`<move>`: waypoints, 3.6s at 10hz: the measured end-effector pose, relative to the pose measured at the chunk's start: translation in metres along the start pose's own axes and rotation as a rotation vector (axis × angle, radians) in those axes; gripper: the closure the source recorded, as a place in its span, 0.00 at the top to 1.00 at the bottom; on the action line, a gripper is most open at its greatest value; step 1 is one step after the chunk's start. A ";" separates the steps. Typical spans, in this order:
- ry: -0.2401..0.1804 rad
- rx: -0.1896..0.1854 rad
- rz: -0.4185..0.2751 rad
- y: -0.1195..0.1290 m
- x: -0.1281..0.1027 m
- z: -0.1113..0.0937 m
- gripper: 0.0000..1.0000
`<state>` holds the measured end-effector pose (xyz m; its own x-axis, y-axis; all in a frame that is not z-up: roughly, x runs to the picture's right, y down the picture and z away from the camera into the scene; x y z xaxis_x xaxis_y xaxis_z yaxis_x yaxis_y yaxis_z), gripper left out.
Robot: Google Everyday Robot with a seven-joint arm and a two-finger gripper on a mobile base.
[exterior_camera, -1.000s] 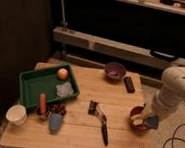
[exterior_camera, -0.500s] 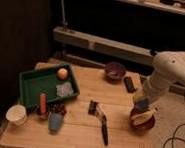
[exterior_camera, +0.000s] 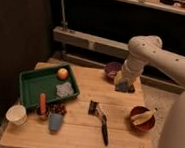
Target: Wipe purple bowl with sponge
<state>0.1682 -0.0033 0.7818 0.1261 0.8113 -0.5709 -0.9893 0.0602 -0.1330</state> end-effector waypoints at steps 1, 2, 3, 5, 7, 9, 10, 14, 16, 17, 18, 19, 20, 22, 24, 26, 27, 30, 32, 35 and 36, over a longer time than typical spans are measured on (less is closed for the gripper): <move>-0.003 -0.012 -0.017 0.014 -0.021 0.014 0.00; -0.021 -0.029 -0.030 0.031 -0.048 0.032 0.00; -0.034 -0.044 -0.035 0.042 -0.066 0.047 0.00; -0.054 -0.098 -0.014 0.052 -0.106 0.089 0.00; -0.059 -0.156 0.037 0.047 -0.134 0.111 0.00; -0.066 -0.198 0.057 0.035 -0.142 0.111 0.00; -0.073 -0.213 0.059 0.031 -0.145 0.105 0.00; -0.076 -0.228 0.059 0.028 -0.147 0.099 0.00; -0.077 -0.228 0.061 0.026 -0.147 0.099 0.00; -0.077 -0.228 0.061 0.026 -0.147 0.099 0.00; -0.077 -0.228 0.059 0.028 -0.147 0.099 0.00; -0.076 -0.228 0.059 0.028 -0.147 0.099 0.00; -0.077 -0.228 0.060 0.027 -0.147 0.099 0.00; -0.076 -0.228 0.060 0.027 -0.147 0.099 0.00; -0.079 -0.228 0.060 0.027 -0.147 0.097 0.00; -0.078 -0.229 0.062 0.027 -0.149 0.098 0.00; -0.071 -0.229 0.060 0.027 -0.148 0.098 0.00; -0.078 -0.223 0.064 0.018 -0.151 0.096 0.00; -0.101 -0.212 0.075 -0.018 -0.155 0.083 0.00; -0.123 -0.209 0.101 -0.054 -0.143 0.063 0.00; -0.125 -0.211 0.099 -0.054 -0.142 0.058 0.00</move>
<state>0.1996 -0.0886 0.9170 0.0060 0.8737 -0.4864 -0.9574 -0.1354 -0.2551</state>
